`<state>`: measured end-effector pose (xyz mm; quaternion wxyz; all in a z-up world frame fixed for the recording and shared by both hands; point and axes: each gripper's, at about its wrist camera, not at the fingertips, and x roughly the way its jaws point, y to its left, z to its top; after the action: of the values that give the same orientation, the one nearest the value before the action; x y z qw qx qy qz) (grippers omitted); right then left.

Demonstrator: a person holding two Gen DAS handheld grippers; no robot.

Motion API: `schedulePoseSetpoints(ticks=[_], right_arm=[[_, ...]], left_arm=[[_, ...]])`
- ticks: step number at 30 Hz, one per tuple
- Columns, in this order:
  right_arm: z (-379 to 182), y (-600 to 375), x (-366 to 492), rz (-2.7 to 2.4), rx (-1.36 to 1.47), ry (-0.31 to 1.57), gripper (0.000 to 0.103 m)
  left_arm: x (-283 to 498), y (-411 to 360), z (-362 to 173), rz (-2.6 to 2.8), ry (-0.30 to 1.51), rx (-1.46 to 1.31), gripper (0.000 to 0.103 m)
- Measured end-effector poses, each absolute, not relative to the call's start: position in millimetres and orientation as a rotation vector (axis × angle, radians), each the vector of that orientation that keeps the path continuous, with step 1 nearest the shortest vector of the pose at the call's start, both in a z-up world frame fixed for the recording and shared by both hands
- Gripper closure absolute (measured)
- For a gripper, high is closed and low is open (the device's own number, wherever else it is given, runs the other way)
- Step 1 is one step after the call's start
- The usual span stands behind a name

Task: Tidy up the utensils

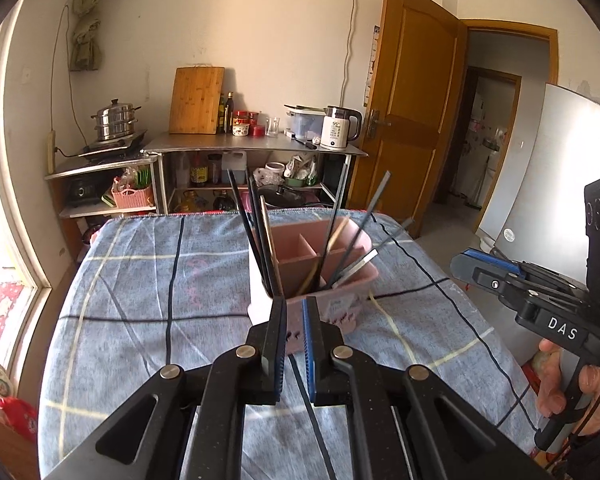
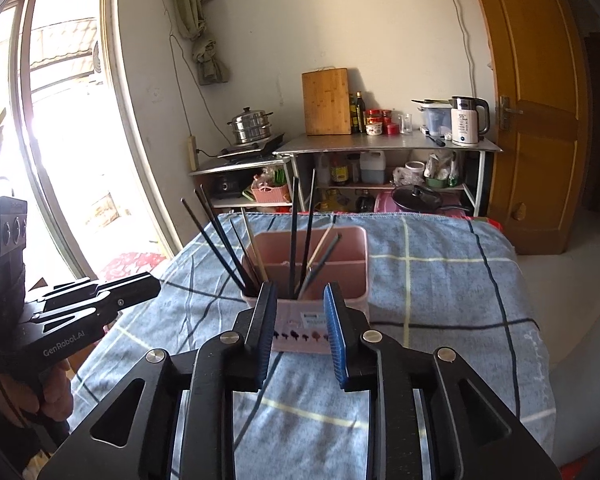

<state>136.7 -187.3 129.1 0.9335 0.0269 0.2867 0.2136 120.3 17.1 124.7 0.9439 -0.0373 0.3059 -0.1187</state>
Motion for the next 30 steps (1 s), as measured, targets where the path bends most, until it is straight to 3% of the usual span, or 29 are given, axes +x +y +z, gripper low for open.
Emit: schedulePoseSetpoints(ticks=[30], right_arm=[[80,-208,33,0.382,0.027,0.578,0.072]], left_arm=[[20,1,73,-0.217,0.596,-0.087,0.096]])
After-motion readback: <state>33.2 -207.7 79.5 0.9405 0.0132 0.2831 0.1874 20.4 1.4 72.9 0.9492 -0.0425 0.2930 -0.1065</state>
